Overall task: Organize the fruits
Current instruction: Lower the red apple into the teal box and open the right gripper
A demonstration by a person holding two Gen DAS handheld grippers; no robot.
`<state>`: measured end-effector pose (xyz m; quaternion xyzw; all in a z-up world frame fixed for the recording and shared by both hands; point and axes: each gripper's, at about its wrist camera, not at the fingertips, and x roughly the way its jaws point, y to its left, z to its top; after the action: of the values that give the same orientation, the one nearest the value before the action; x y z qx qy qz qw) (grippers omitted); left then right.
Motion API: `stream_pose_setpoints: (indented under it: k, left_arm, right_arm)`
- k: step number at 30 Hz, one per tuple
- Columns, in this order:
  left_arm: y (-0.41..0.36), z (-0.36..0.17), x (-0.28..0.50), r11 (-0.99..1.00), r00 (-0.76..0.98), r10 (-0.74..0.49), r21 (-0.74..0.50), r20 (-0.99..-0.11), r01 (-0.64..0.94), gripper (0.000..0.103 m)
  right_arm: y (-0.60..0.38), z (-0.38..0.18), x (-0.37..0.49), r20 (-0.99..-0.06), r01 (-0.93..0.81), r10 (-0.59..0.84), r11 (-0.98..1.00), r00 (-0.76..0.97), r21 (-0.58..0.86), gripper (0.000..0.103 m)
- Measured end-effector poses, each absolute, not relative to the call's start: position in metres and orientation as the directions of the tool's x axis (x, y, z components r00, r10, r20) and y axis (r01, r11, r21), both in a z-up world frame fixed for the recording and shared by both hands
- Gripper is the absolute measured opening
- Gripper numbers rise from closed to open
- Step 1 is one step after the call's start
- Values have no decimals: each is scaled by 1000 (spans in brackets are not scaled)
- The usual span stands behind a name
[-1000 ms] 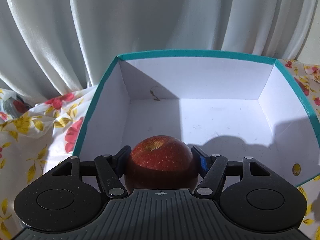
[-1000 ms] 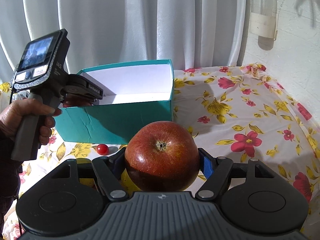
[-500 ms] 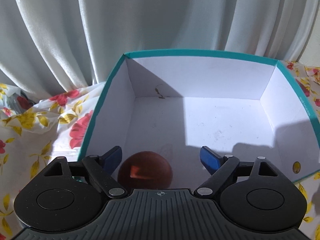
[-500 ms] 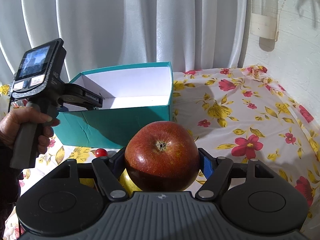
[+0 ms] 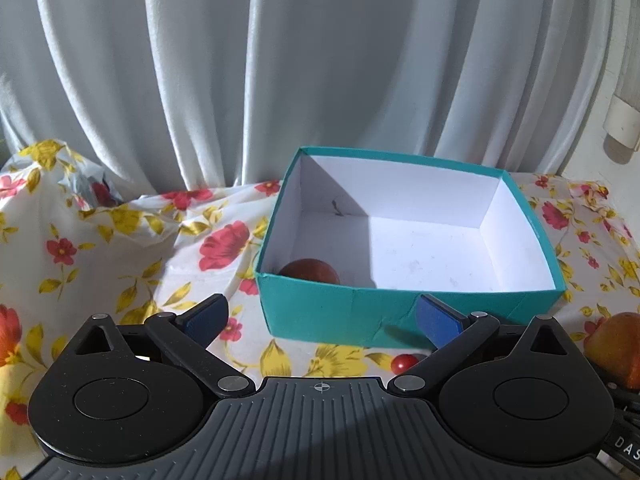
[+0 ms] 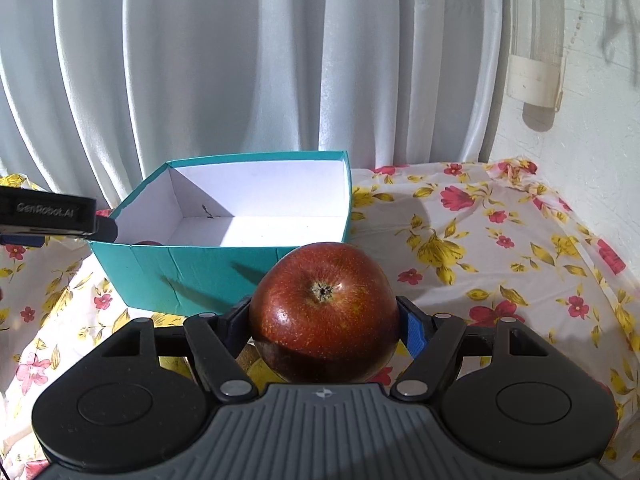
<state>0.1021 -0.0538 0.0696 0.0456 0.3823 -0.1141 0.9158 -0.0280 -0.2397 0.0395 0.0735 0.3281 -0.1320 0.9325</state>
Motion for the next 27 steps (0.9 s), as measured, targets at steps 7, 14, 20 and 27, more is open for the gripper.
stream_pose_setpoints:
  k: [7, 14, 20, 27]
  left_arm:
    - [-39, 60, 88, 975, 654, -153, -5, -741, 222, 102]
    - [-27, 58, 83, 982, 656, -126, 3, -745, 191, 102]
    - [-15, 54, 85, 987, 651, -103, 1, -752, 158, 102]
    - [-5, 48, 86, 991, 641, -81, 8, -764, 134, 102]
  right_arm:
    - [-233, 41, -20, -623, 272, -189, 961, 759, 39, 73]
    - [-230, 43, -3, -607, 253, -185, 967, 773, 27, 73]
    - [-228, 43, 33, -555, 239, -202, 971, 807, -7, 73]
    - [-240, 17, 92, -569, 256, -232, 966, 789, -38, 73]
